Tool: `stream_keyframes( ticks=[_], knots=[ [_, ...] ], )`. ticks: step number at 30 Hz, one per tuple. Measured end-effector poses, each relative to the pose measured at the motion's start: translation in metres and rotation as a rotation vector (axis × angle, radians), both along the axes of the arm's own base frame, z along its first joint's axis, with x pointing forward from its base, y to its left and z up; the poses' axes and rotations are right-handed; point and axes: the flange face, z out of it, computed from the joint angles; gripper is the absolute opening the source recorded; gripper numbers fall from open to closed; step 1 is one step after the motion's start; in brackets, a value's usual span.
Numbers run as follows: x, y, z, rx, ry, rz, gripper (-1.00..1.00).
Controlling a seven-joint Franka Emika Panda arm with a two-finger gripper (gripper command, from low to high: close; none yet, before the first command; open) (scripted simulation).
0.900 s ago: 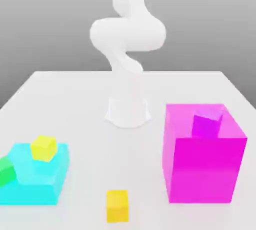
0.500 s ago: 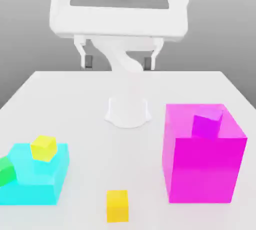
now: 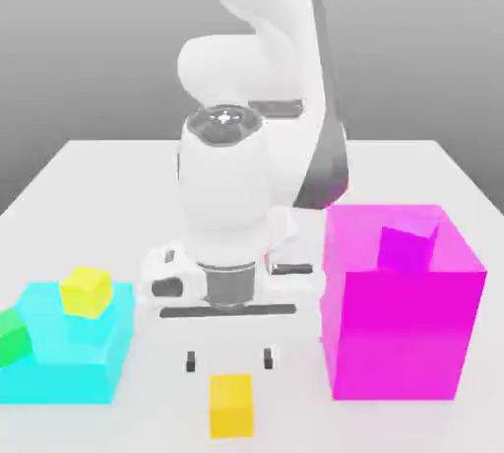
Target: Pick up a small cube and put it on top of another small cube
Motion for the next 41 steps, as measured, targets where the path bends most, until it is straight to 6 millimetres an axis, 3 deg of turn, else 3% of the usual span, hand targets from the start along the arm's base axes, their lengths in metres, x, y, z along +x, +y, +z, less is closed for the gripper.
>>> stream_keyframes(
  ticks=[2, 3, 10, 15, 17, 21, 26, 28, 30, 31, 37, 39, 41],
  knots=[
    [-0.001, 0.0, -0.024, 0.0, 0.002, 0.0, 0.0],
    [-0.002, 0.0, -0.032, 0.0, 0.002, 0.0, -1.0],
    [-0.002, 0.0, -0.033, 0.0, 0.003, 0.001, -1.0],
    [-0.002, 0.0, 0.019, 0.0, 0.003, 0.0, -1.0],
    [0.004, -0.031, 0.039, -0.007, 0.004, -0.094, -1.0],
    [0.006, -0.127, 0.079, -0.016, 0.005, -0.381, -1.0],
    [-0.039, -0.268, 0.138, -0.002, 0.003, -0.8, -1.0],
    [-0.043, -0.28, 0.13, 0.004, 0.001, -0.845, -1.0],
    [-0.042, -0.281, 0.103, 0.005, 0.001, -0.852, -1.0],
    [-0.043, -0.282, 0.092, 0.004, 0.001, -0.853, 1.0],
    [-0.043, -0.282, 0.087, 0.003, 0.002, -0.854, 1.0],
    [-0.042, -0.282, 0.104, 0.003, 0.002, -0.854, 1.0],
    [-0.043, -0.282, 0.134, 0.003, 0.002, -0.856, 1.0]
  ],
)
